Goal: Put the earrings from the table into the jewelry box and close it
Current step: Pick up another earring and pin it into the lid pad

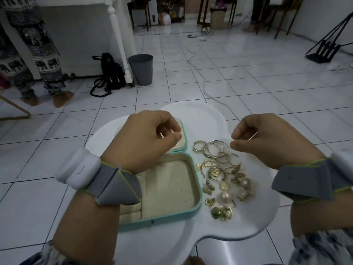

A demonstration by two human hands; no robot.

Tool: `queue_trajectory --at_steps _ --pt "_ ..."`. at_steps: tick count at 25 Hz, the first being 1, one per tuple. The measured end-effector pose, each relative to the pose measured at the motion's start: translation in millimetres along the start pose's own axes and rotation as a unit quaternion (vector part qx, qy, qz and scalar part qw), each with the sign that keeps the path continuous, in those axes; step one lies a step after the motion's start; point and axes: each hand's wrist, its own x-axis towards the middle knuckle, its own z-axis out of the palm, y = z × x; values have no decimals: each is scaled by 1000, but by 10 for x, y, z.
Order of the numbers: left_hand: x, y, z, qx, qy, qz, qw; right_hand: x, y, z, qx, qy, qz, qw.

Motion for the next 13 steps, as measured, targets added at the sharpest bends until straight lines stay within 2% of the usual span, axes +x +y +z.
queue_trajectory --at_steps 7,11,13 --pt "57 138 310 73 -117 32 990 -21 126 -47 -29 -65 10 997" --pt "82 195 417 139 -109 26 984 -1 177 -46 -14 -64 5 998" --pt "78 250 460 206 -94 9 974 3 185 -46 -10 -60 6 998"
